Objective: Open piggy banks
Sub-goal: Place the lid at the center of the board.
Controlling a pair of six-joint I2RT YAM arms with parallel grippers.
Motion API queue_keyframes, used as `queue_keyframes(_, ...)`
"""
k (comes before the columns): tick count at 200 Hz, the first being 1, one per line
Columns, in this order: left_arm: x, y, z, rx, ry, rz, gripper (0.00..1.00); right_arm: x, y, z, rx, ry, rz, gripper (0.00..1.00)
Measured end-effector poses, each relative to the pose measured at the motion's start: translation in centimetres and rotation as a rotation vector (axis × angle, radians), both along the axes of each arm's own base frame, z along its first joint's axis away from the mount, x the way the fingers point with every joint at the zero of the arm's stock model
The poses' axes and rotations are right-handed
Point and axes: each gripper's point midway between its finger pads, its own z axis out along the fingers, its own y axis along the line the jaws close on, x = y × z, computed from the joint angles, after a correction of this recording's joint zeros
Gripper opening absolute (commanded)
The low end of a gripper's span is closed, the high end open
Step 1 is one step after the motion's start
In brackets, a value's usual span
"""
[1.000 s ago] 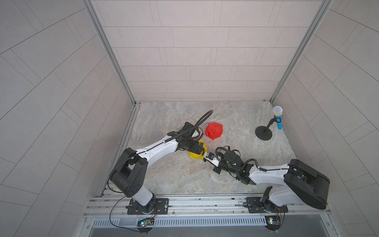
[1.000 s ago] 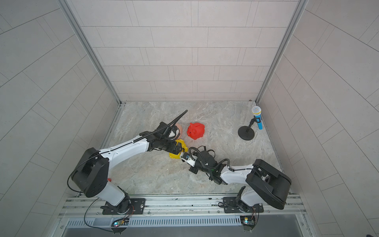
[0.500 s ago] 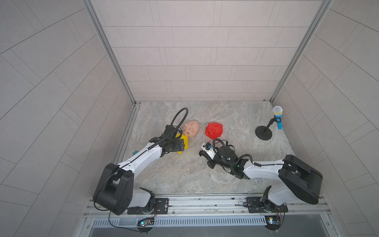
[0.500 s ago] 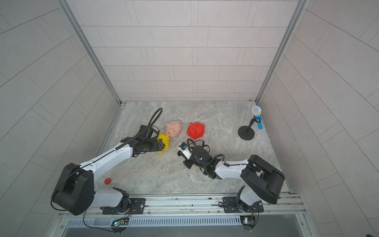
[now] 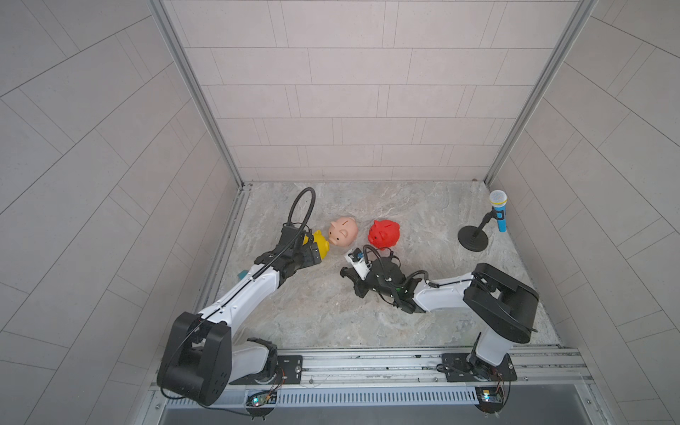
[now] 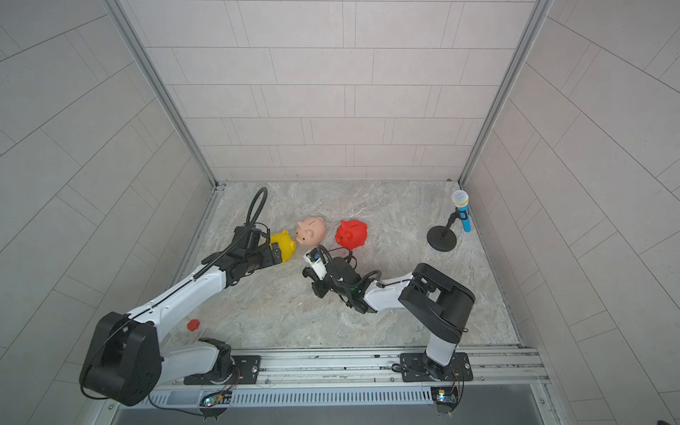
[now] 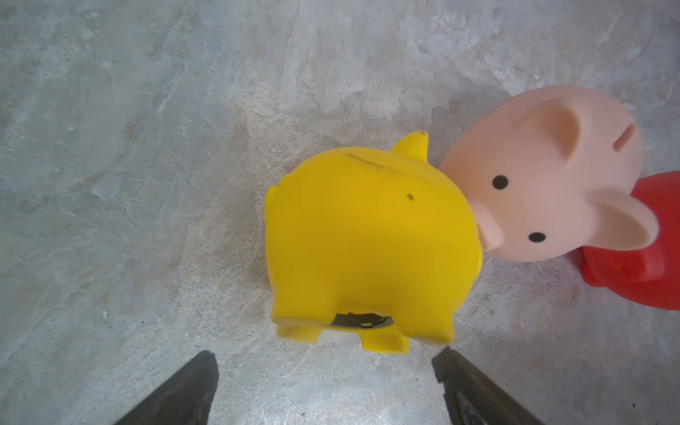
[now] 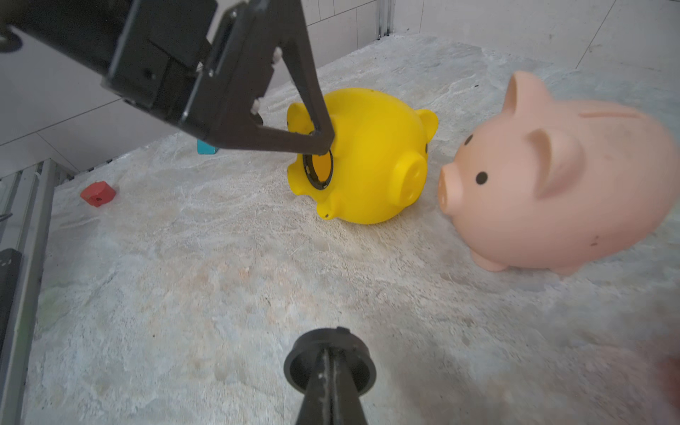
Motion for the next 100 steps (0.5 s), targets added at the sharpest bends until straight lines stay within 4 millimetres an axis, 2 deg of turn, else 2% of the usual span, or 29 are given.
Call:
queue_keyframes(26, -0.2, 1.1, 1.4, -0.022, -0.08, 0.053, 1.0, 0.4, 1.2, -0.5, 0.003, 0.021, 0.0, 0.0)
queue_keyframes(49, -0.2, 3.0, 2.5, -0.057, -0.145, 0.14, 1.0, 0.2, 3.0, -0.5, -0.004, 0.041, 0.02, 0.0)
queue_keyframes(69, -0.1, 4.9, 2.7, -0.094, -0.18, 0.223, 1.0, -0.1, 4.8, -0.6, -0.014, 0.066, 0.039, 0.0)
queue_keyframes(100, 0.4, 6.2, 2.5, -0.161, -0.201, 0.288, 1.0, -0.3, 7.3, -1.8, -0.065, 0.127, 0.057, 0.0)
